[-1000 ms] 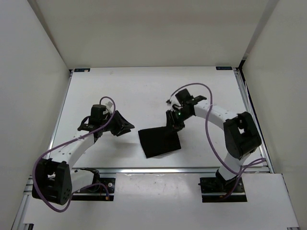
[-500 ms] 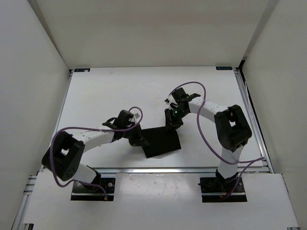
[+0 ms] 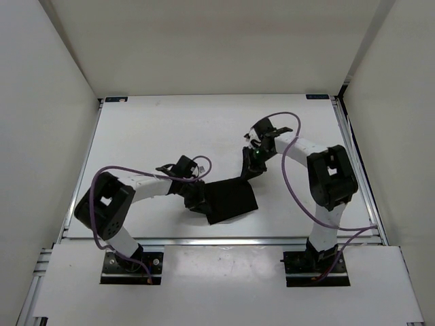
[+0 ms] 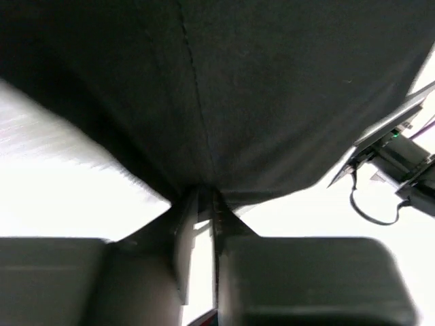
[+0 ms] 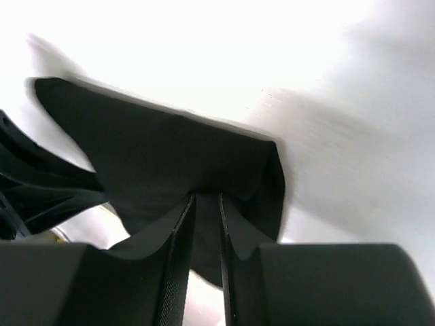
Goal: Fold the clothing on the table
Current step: Fold the skirt
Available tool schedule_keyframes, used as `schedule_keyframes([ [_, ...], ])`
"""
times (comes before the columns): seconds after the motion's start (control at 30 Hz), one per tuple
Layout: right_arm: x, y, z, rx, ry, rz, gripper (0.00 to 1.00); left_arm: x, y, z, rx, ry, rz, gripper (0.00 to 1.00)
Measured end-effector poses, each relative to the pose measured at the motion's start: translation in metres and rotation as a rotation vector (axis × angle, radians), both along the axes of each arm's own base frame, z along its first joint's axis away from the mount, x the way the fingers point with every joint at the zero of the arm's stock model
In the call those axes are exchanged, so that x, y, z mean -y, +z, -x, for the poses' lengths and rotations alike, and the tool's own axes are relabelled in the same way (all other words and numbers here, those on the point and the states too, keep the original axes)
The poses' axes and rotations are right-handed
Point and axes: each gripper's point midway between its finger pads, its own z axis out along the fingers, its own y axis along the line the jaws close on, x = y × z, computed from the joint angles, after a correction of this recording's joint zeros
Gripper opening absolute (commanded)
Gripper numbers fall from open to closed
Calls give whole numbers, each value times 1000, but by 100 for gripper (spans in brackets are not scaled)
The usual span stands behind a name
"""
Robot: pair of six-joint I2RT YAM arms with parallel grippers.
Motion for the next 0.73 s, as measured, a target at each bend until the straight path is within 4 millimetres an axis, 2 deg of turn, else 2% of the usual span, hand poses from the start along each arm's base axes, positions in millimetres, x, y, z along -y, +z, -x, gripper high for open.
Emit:
schedule_keyframes([
  [0.1,8,30,-14,83,-37,-29,28,-10,21,-20,48,55,17,51],
  [0.23,31,91,-29,266,-119,-61,36,-31,73,-62,223,182,85,53],
  [0.3,51,108,-26,325,-179,-70,46,-51,90,-78,297,242,87,54],
  [0.33,64,109,-23,329,-216,-67,54,-62,91,-83,315,263,72,55],
  [0.37,76,107,-20,323,-253,-60,59,-73,89,-86,325,280,45,56],
  [0.47,115,77,-7,244,-357,-5,65,-95,75,-83,326,273,-60,61],
  [0.53,133,55,8,170,-403,40,65,-104,70,-78,325,245,-121,58],
  [0.6,142,44,20,123,-426,60,65,-110,71,-77,333,222,-157,53],
  [0.73,149,43,26,121,-442,55,66,-119,75,-81,347,208,-178,57],
])
